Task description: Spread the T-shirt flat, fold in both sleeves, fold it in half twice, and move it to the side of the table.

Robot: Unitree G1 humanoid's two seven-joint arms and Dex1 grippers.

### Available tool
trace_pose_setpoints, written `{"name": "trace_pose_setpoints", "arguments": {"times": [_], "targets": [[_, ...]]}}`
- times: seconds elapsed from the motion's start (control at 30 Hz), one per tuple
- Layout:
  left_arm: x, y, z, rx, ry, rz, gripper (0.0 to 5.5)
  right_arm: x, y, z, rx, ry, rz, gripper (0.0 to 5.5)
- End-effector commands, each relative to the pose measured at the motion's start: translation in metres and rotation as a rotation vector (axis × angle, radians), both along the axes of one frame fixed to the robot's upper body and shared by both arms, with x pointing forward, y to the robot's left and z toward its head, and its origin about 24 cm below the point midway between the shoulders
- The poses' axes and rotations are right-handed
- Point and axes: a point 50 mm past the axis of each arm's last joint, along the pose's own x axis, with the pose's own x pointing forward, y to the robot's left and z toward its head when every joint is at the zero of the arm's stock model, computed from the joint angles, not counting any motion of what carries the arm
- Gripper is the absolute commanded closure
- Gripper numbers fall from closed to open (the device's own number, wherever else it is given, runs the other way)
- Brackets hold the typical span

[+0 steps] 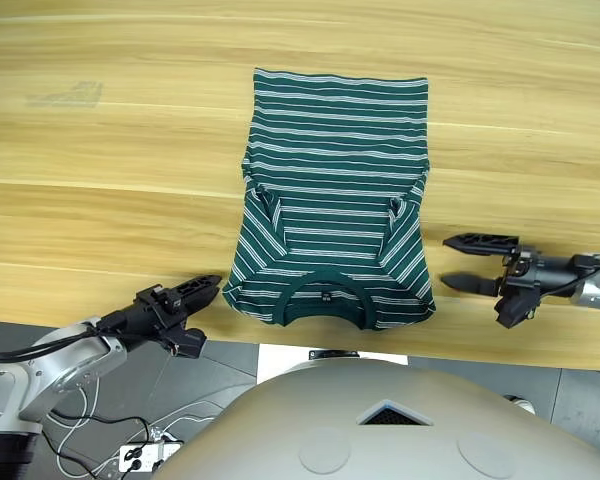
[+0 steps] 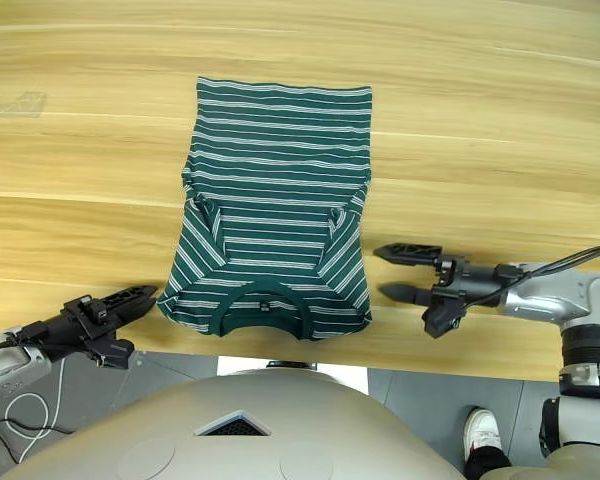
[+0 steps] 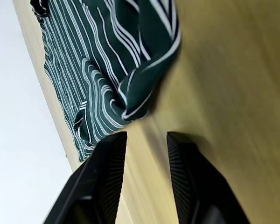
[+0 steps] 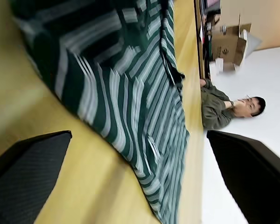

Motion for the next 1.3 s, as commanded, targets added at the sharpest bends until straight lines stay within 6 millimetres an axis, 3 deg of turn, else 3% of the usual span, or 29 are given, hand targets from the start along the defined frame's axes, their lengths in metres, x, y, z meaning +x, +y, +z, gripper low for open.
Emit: {"name": "trace_pose_setpoints", "arguments": {"times": [0.03,0.2,0.47,0.5,0.83,1.3], "targets": [[-0.005,-0.005,-0.011,0.031,0.074,-0.05,3.91,-0.014,0.008,-0.006,0.045,0.036,0.027,0.1],[0.002,-0.01,-0.013,0.03,0.075,-0.098,3.91,-0.026,0.012,-0.013,0.062,0.09,0.033,0.1],[0.009,-0.019,-0.018,0.033,0.072,-0.158,3.91,-0.02,0.017,-0.013,0.086,0.083,0.018,0.1],[0.01,-0.019,-0.018,0.034,0.07,-0.164,3.86,-0.02,0.018,-0.013,0.089,0.082,0.02,0.32],[0.017,-0.021,-0.019,0.046,0.054,-0.178,5.45,-0.016,0.024,-0.012,0.101,0.071,0.031,2.15],[0.018,-0.022,-0.022,0.047,0.045,-0.177,5.48,-0.013,0.028,-0.014,0.106,0.086,0.032,4.7]]}}
